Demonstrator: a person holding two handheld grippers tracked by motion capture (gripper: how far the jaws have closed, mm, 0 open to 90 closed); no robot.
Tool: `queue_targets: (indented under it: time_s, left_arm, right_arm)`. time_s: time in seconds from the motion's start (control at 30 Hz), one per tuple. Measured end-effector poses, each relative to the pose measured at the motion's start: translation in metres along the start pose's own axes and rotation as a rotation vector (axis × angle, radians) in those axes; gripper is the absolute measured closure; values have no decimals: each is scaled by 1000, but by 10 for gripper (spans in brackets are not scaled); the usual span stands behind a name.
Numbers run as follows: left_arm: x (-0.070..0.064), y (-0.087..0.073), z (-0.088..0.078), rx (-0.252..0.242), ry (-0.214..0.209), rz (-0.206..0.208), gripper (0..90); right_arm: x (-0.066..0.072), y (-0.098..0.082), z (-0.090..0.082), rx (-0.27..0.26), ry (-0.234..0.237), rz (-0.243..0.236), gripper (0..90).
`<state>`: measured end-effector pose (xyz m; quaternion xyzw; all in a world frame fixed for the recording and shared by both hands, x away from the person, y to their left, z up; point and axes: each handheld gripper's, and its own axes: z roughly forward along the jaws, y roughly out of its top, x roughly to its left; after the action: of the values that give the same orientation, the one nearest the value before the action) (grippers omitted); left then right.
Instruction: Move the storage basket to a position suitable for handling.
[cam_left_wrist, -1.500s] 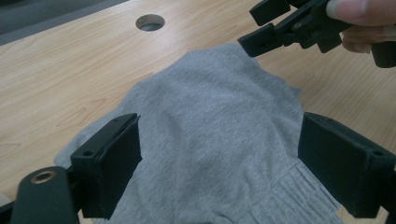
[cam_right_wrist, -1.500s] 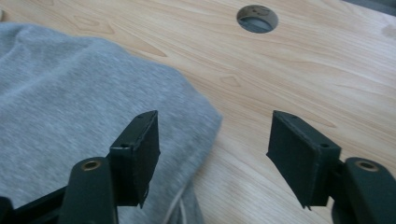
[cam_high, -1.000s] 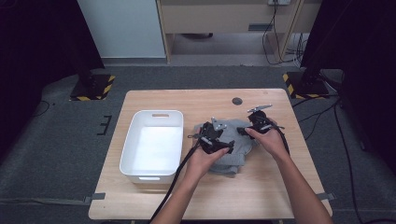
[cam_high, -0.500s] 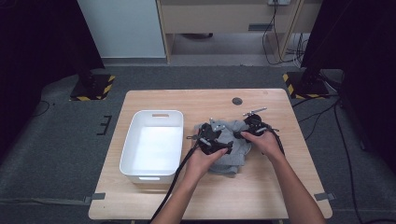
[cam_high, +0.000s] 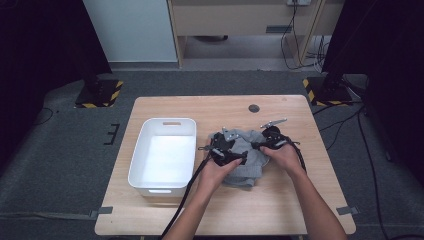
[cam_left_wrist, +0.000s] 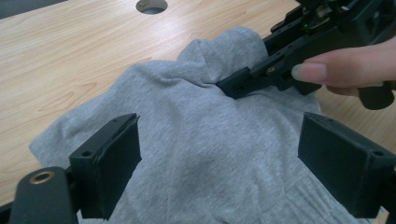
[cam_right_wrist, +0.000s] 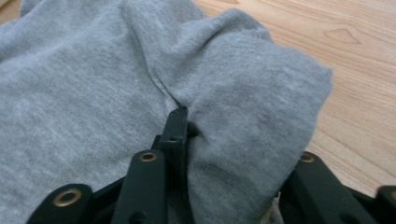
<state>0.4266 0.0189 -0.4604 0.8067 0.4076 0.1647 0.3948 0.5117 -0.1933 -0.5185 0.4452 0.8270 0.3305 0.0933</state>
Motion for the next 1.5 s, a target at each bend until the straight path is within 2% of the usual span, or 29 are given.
queue_targets:
  time_s: [0.17,0.23,0.3,0.47,0.7,0.9,1.0,1.3,1.43,1.5]
  left_arm:
    - [2,-2,3,0,11,-5,123]
    - [5,-5,7,14,18,-5,123]
    - [7,-7,10,14,27,-19,123]
    - [13,-12,19,60,40,-16,124]
    - [15,-19,29,88,68,-22,129]
    - [20,-28,38,104,95,-51,133]
    - [23,-33,43,126,93,-61,129]
    - [26,-41,48,131,81,-83,116]
    - [29,-46,50,118,67,-119,101]
    - [29,-48,51,105,71,-114,86]
  right_arm:
    - [-2,-3,-6,19,-17,-23,669]
    - [-6,-5,-9,20,-21,-27,669]
    - [-9,-8,-12,23,-25,-27,669]
    - [-15,-12,-18,30,-36,-29,667]
    - [-20,-15,-22,34,-39,-36,664]
    - [-22,-18,-24,29,-46,-39,661]
    - [-22,-18,-24,28,-46,-38,660]
    - [-22,-18,-24,28,-52,-38,651]
    - [-21,-17,-24,27,-58,-37,649]
    - [-21,-17,-24,27,-58,-37,648]
